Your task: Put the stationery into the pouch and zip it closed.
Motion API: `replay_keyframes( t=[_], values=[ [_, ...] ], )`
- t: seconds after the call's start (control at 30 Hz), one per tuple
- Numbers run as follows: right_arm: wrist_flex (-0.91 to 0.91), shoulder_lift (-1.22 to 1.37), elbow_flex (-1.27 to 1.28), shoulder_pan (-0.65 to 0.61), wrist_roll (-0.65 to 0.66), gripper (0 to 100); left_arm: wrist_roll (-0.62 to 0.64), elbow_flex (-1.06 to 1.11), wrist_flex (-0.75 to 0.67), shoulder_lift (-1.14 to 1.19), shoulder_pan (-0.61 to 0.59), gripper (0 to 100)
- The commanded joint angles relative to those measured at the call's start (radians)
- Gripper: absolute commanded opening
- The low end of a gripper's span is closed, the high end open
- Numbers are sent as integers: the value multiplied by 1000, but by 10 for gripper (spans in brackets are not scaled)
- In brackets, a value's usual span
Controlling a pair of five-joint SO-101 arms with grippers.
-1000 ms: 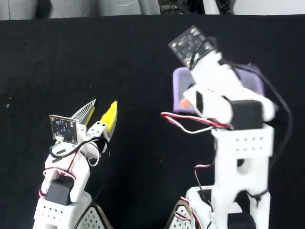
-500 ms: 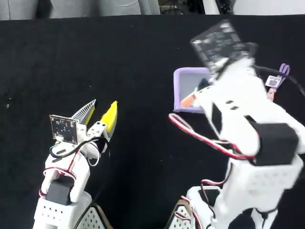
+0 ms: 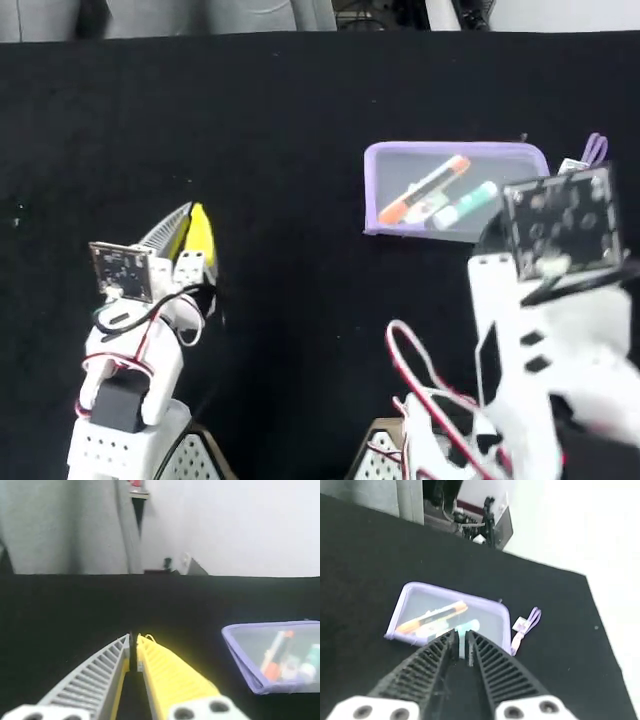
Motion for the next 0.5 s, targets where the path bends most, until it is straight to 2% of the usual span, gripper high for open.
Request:
replay_keyframes(
  t=[0.0,0.23,0.47],
  values=[
    [-37,-128,197,9,-8,18,5,-119,146,-15,-59,29],
    [-204,-377,616,9,-11,21,2,-229,446,-17,-127,29],
    [-307,-552,897,9,-3,21,-5,-171,540,-15,-179,30]
  ],
)
